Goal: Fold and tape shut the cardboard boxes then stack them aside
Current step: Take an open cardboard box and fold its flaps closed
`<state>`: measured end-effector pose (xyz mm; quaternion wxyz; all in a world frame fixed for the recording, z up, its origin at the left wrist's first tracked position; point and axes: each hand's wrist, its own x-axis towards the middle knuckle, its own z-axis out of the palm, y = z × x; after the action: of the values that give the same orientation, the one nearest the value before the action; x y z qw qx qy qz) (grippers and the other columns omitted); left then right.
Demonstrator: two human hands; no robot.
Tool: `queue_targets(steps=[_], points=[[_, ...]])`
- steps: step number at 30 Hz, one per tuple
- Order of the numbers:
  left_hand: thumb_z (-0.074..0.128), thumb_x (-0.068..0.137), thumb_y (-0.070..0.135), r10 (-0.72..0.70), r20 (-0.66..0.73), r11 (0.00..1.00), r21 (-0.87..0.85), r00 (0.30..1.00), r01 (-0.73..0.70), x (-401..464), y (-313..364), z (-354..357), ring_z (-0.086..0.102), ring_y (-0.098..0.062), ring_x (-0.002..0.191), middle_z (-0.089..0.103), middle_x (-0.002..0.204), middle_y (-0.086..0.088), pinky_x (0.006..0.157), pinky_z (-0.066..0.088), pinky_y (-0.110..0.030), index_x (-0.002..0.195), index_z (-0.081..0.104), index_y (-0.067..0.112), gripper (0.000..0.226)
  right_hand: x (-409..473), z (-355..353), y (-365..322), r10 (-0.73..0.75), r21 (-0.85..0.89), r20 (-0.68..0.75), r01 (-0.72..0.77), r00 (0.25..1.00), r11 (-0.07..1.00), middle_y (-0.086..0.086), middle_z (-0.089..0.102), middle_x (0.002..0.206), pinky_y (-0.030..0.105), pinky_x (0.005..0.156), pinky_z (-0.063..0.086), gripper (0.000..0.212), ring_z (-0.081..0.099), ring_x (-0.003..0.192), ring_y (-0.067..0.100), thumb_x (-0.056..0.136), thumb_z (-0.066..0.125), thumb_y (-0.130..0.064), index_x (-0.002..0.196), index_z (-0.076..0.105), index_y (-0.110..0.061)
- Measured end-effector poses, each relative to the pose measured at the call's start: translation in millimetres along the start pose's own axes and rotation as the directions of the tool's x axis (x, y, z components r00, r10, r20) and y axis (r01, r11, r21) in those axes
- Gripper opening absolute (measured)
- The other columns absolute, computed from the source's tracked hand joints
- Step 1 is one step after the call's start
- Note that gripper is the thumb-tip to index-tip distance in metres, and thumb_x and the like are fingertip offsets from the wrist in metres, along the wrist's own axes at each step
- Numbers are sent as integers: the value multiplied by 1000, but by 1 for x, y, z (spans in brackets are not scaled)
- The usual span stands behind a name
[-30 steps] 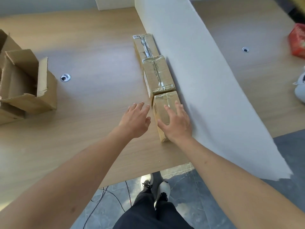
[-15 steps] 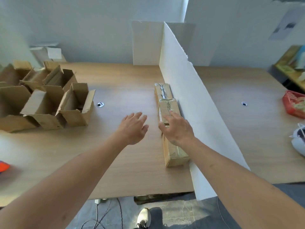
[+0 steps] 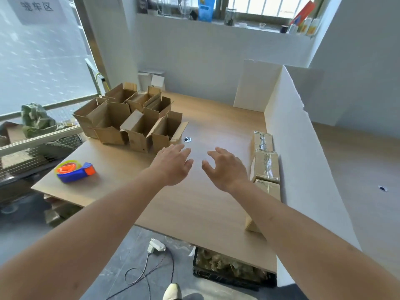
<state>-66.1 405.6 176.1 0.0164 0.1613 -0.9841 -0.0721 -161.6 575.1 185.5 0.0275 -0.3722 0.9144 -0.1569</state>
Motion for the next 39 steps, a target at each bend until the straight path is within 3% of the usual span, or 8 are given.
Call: queue_targets(steps=[6,13,19,25,34,39], points=[[37,107,42,-88,-48,996,-7,995,87,-20,-74,-10,47,-27,136,47,152,-8,110,39,-46,145,51,16,48,26,19,-73,-78,-10,24,79,997,997,6,54,144,42,105,41,50,49,132,26,103,43,-51,138,59,-20],[37,108,42,-95,-21,995,-19,995,94,3,-189,-10,42,-28,141,43,157,-7,116,37,-50,149,47,17,49,94,78,-157,-68,-10,57,69,996,998,2,62,122,43,93,52,46,59,114,25,100,43,-53,125,63,-20],[38,107,42,-57,37,998,-10,998,57,34,-265,-4,44,-28,140,45,155,-7,114,37,-48,148,50,16,49,144,118,-204,3,-27,106,0,994,1000,5,56,140,42,104,46,52,50,132,25,102,44,-53,140,57,-20],[39,107,41,-12,89,1000,-25,996,14,71,-302,8,42,-28,142,41,158,-8,115,35,-46,148,48,16,49,192,140,-214,78,-41,135,-73,988,996,3,54,144,42,107,45,51,48,134,24,103,45,-51,143,53,-20],[39,108,39,41,147,998,-47,988,-35,152,-332,38,40,-27,143,42,158,-7,116,36,-45,149,48,16,48,274,187,-191,172,-33,157,-169,973,985,0,58,130,40,96,51,45,56,120,23,99,51,-46,136,56,-21],[39,107,38,31,196,999,-30,980,-26,197,-351,66,42,-29,141,44,156,-10,116,38,-47,147,49,14,48,324,218,-171,219,-32,151,-217,964,976,5,50,144,42,102,46,45,48,133,28,98,56,-37,139,53,-19]])
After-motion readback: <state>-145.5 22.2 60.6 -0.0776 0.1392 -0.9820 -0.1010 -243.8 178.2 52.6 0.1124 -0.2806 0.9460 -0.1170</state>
